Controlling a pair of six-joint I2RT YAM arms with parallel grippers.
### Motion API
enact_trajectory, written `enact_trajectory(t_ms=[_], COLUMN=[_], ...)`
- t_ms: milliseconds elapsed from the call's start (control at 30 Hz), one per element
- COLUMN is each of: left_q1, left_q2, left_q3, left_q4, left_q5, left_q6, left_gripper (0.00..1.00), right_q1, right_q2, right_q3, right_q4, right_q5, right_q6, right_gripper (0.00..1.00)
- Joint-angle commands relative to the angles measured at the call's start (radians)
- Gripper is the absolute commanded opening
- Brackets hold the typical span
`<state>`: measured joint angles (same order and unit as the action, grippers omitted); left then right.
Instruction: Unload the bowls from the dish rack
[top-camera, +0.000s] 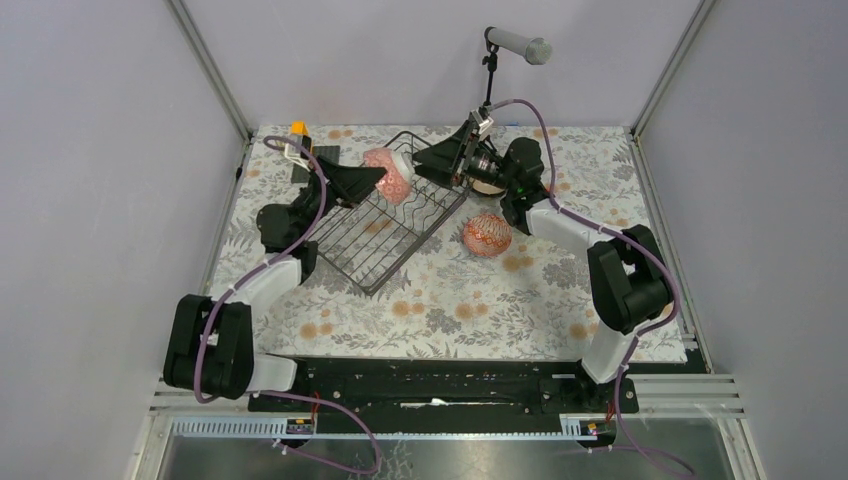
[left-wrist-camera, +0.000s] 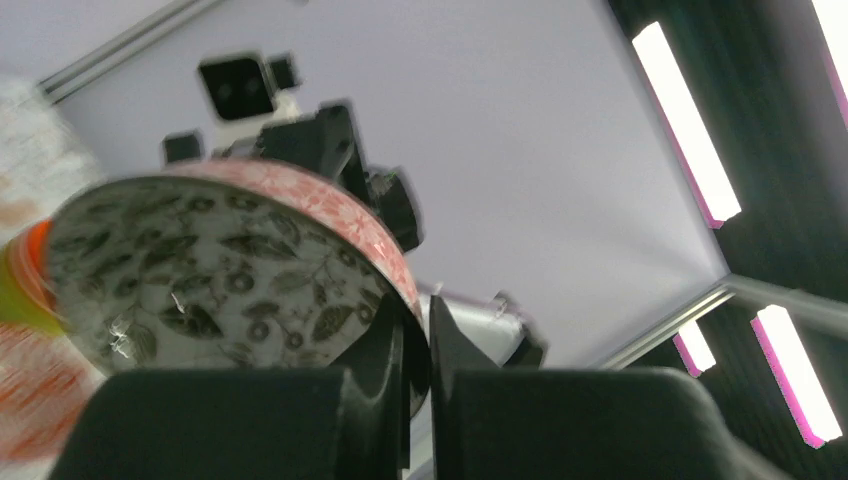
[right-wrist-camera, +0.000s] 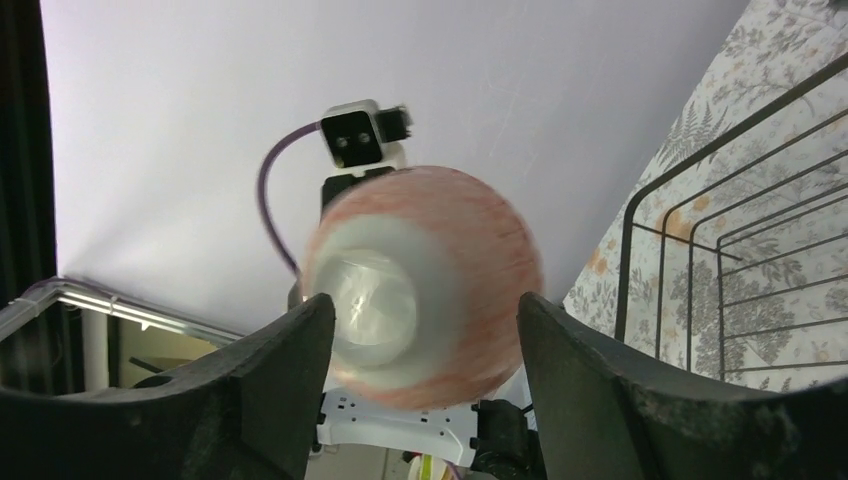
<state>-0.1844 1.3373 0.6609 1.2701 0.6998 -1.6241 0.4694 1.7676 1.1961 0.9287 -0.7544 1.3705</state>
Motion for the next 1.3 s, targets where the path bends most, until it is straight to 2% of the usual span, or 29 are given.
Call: enact_trajectory(t_ms=[0,133,200,267,333,367,533,633,767,867,967,1067,1133,1200,1267], left_q1=[-0.016,-0.017,-0.018,-0.018,-0.02,-0.023,-0.085,-0.163,-0.269,-0.354,-0.44,-0.527,-0.56,-0.608,-0.641], left_q2=[-0.004,-0.023,-0.047,-0.078,-0.12,-0.151,-0.25,-0.254,-0.217,-0.201,-0.212,-0.235,-0.249,-0.255,-0.262], left_q3=[0.06,0.064,0.069,0.071,0.07,0.069,0.132,0.198,0.273,0.309,0.312,0.261,0.225,0.21,0.206], left_q4=[0.145,0.11,0.057,-0.027,-0.146,-0.255,-0.773,-0.99,-1.145,-1.236,-1.332,-1.341,-1.333,-1.363,-1.4], left_q5=[0.024,0.033,0.044,0.055,0.058,0.054,-0.06,-0.159,-0.22,-0.239,-0.384,-0.538,-0.488,-0.504,-0.511], left_q6=[-0.002,0.033,0.077,0.141,0.233,0.291,0.662,0.848,1.018,1.191,1.371,1.498,1.628,1.797,1.897], left_gripper=[0.0,0.0,0.0,0.0,0.0,0.0,0.0,0.0,0.0,0.0,0.0,0.0,0.0,0.0,0.0], right_q1=[0.021,0.018,0.015,0.01,0.006,0.004,0.0,0.0,0.0,0.0,0.003,0.032,0.055,0.064,0.069], right_q2=[0.013,0.004,-0.01,-0.033,-0.066,-0.084,-0.183,-0.237,-0.3,-0.331,-0.341,-0.337,-0.336,-0.337,-0.334], right_q3=[0.023,0.02,0.016,0.004,-0.004,-0.006,-0.003,0.003,0.013,0.046,0.105,0.156,0.174,0.177,0.185], right_q4=[0.032,0.011,-0.013,-0.056,-0.136,-0.186,-0.492,-0.665,-0.85,-0.977,-1.124,-1.261,-1.321,-1.341,-1.352], right_q5=[-0.022,-0.019,-0.015,-0.002,0.021,0.041,0.164,0.266,0.375,0.402,0.424,0.483,0.54,0.525,0.485], right_q6=[-0.031,-0.061,-0.092,-0.14,-0.212,-0.27,-0.526,-0.665,-0.8,-0.89,-0.976,-1.066,-1.107,-1.123,-1.137], right_gripper=[0.37,0.65,0.76,0.84,0.87,0.87,0.87,0.86,0.86,0.84,0.76,0.69,0.66,0.61,0.56])
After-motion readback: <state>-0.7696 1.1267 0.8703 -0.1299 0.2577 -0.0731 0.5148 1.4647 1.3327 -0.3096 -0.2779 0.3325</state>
